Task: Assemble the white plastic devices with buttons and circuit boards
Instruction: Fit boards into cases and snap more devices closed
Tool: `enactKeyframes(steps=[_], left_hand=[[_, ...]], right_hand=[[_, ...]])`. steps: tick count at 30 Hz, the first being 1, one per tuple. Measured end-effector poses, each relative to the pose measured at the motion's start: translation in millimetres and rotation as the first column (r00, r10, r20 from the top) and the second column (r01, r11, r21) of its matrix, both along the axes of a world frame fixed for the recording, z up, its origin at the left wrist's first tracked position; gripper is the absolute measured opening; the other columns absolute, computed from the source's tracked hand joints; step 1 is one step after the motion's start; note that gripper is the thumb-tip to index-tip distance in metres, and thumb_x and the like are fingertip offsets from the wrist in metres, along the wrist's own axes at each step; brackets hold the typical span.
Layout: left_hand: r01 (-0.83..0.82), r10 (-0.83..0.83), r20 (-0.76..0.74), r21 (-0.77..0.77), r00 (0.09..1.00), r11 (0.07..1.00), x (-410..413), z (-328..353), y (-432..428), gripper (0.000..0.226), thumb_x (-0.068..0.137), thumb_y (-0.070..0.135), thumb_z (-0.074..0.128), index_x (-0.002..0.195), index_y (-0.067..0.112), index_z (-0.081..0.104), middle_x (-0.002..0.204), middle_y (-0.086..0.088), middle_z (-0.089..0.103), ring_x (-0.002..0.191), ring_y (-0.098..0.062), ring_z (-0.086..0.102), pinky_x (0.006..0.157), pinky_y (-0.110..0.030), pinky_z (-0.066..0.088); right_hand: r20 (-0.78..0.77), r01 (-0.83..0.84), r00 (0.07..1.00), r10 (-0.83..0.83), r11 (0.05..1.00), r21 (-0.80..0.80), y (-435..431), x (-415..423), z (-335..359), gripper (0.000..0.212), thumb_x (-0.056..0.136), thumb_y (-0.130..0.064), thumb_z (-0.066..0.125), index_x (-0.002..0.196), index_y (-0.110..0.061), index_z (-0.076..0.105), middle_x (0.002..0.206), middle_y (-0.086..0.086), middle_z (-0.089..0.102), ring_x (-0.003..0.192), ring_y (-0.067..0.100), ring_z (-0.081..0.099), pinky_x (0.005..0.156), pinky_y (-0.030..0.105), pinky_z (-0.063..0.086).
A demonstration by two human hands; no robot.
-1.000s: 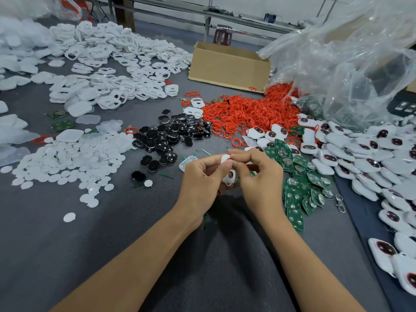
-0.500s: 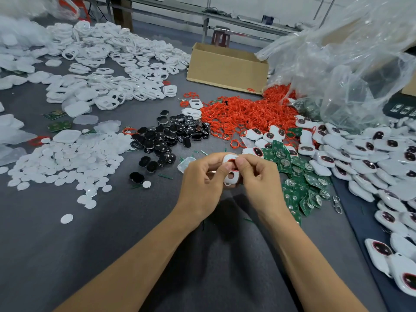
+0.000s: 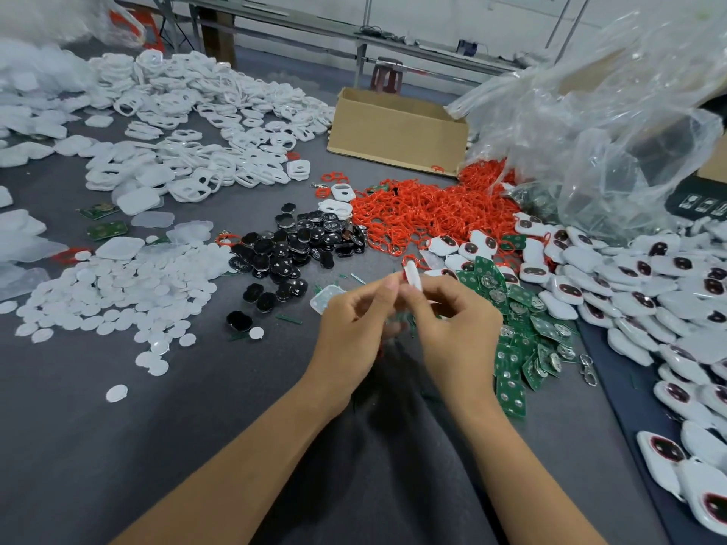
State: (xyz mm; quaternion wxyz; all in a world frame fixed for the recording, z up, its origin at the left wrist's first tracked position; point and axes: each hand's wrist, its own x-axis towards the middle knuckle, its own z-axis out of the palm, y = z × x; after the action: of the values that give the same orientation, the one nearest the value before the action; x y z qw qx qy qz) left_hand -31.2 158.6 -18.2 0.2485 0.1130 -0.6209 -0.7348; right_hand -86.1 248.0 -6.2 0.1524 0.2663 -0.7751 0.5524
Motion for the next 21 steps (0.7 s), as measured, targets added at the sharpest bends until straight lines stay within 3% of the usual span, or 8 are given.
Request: enactKeyframes(steps=[3,6,8,11,13,15,18,21], left_hand=[[0.084,-0.083,-0.026,0.083,0.996,0.993,-1,3,2,0.032,0.102,0.024,0.043,0.081,0.014,0.064,0.051,0.015,0.056,0.051,0.005,0.052,0.054,-0.008,0.043],[0.006,-0.009,0.022,0.138,1.0,0.99,-2,2,-5,0.022,0.1,0.019,0.049,0.091,0.011,0.068,0.061,0.011,0.063,0.056,0.0,0.058,0.057,-0.02,0.051],[-0.038,0.029,0.062,0.146,0.998,0.989,-3,1,-8,0.022,0.1,0.018,0.048,0.096,0.009,0.068,0.068,0.002,0.066,0.06,-0.009,0.062,0.062,-0.029,0.052],[-0.149,0.137,0.114,0.104,0.984,0.983,-3,0,-11,0.023,0.099,0.02,0.051,0.092,0.007,0.069,0.066,-0.007,0.065,0.052,-0.014,0.058,0.049,-0.029,0.049],[-0.236,0.234,0.143,-0.005,0.962,0.972,-3,-3,-15,0.023,0.096,0.022,0.057,0.081,0.007,0.068,0.059,-0.009,0.061,0.046,-0.015,0.053,0.046,-0.033,0.047],[-0.24,0.27,0.157,-0.186,0.95,0.953,-4,-7,-15,0.025,0.093,0.021,0.06,0.072,0.009,0.066,0.055,-0.01,0.061,0.048,-0.023,0.055,0.053,-0.041,0.05],[-0.202,0.307,0.181,-0.439,0.934,0.875,-4,-3,-11,0.034,0.087,0.008,0.057,0.054,0.013,0.052,0.053,-0.014,0.059,0.055,-0.034,0.061,0.056,-0.048,0.051],[-0.182,0.324,0.179,-0.541,0.929,0.821,3,-6,-10,0.033,0.08,0.0,0.057,0.049,0.007,0.047,0.043,-0.007,0.052,0.041,-0.014,0.057,0.047,-0.033,0.052]], right_hand=[[-0.169,-0.034,0.983,0.073,0.973,0.227,-1,1,-3,0.013,0.086,-0.009,0.065,0.093,-0.011,0.076,0.106,0.0,0.071,0.098,0.017,0.064,0.09,0.028,0.047],[-0.162,-0.154,0.963,0.217,0.931,0.33,-3,0,-3,0.026,0.088,0.002,0.056,0.102,-0.011,0.074,0.115,-0.001,0.068,0.104,0.014,0.061,0.094,0.019,0.04],[-0.106,-0.234,0.956,0.273,0.929,0.287,-3,0,-2,0.032,0.086,0.008,0.054,0.103,-0.011,0.073,0.115,-0.004,0.067,0.105,0.005,0.06,0.094,0.014,0.041],[0.003,-0.234,0.972,0.235,0.966,0.111,-2,0,0,0.035,0.086,0.007,0.054,0.097,-0.021,0.073,0.096,-0.011,0.071,0.088,-0.001,0.064,0.081,0.014,0.047],[0.041,-0.156,0.987,0.156,0.988,0.001,-2,-1,4,0.032,0.088,0.004,0.057,0.093,-0.024,0.072,0.084,-0.014,0.07,0.074,-0.001,0.064,0.072,0.017,0.048],[0.0,-0.096,0.995,0.096,0.995,-0.006,-5,-2,17,0.026,0.087,0.001,0.06,0.09,-0.021,0.073,0.081,-0.012,0.07,0.071,0.0,0.063,0.069,0.017,0.047],[-0.048,-0.194,0.975,0.218,0.935,0.298,-33,-5,48,0.015,0.082,-0.009,0.067,0.083,-0.021,0.075,0.078,-0.009,0.071,0.07,0.005,0.062,0.071,0.022,0.05],[0.057,-0.274,0.939,0.34,0.634,0.723,-84,-4,66,0.005,0.079,-0.023,0.072,0.083,-0.021,0.075,0.081,-0.001,0.071,0.077,0.017,0.065,0.076,0.033,0.054]])
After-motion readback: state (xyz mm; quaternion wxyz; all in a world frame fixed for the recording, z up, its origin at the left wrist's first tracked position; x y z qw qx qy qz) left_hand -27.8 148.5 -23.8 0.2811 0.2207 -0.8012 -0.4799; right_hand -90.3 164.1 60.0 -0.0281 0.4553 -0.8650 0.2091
